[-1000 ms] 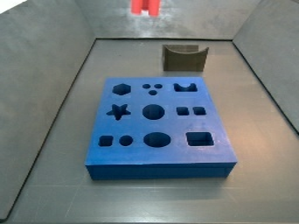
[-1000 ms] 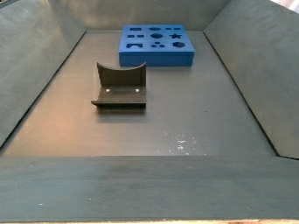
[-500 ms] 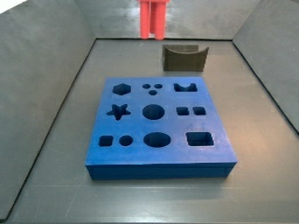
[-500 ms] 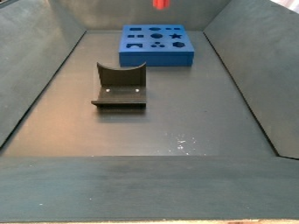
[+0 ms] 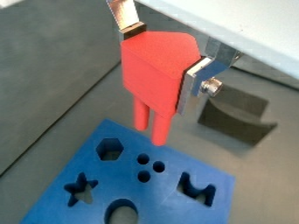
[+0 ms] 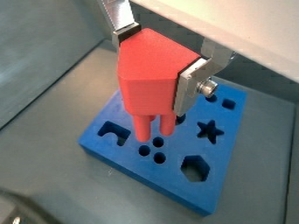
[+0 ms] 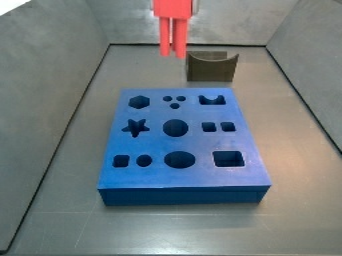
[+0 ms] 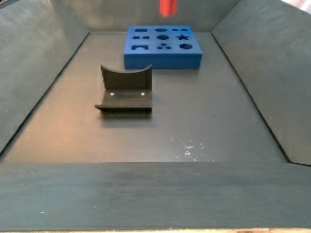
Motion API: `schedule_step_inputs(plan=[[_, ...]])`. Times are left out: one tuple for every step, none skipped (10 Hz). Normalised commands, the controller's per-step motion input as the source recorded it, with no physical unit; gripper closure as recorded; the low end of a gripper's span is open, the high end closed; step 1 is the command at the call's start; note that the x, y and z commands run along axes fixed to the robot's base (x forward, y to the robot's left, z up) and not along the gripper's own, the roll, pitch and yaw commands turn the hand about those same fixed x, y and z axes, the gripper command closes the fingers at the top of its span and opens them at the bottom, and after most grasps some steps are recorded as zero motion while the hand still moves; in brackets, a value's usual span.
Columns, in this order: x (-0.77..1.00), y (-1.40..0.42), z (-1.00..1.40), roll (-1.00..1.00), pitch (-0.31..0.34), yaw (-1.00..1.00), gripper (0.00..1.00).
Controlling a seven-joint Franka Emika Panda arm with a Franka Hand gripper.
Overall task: Pick up the 3 prong object. Move up. Place the 3 prong object on the fixture. Regrasp the 3 prong object. Move to above the board. Insert the 3 prong object.
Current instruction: Insert the 3 prong object.
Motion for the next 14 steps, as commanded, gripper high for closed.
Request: schedule_step_inputs(plan=[[0.04,0.00,-0.42,-0.01,-0.103,-0.77,1.00],[0.05,0.00,-0.44,-0.01,-0.034,-0.80,1.00],[0.06,0.00,-0.40,-0.02,-0.086,-0.83,1.00],[0.12,0.04,-0.37,0.00,-0.100,-0.92,1.00],[0.08,0.06,-0.36,0.00,-0.154,-0.91,1.00],[0.06,0.04,-0.39,0.00,-0.131,-0.91,1.00],[0.01,0.00,-0.40,0.00,-0.083,-0.99,1.00],[0.00,0.00,-0.37,0.00,-0.051,-1.00,1.00],[0.00,-0.01,-0.36,0.00,-0.100,-1.00,1.00],[0.00,0.00,0.00,0.00,-0.049,-0.40,1.00],[0.00,0.00,-0.06,0.02,0.000,0.00,1.00],[0.00,-0.16,-0.29,0.14,0.000,-0.07,1.00],[0.02,-0.22,-0.37,0.16,0.000,-0.14,1.00],[0.00,-0.09,-0.26,0.18,0.000,-0.05,1.00]])
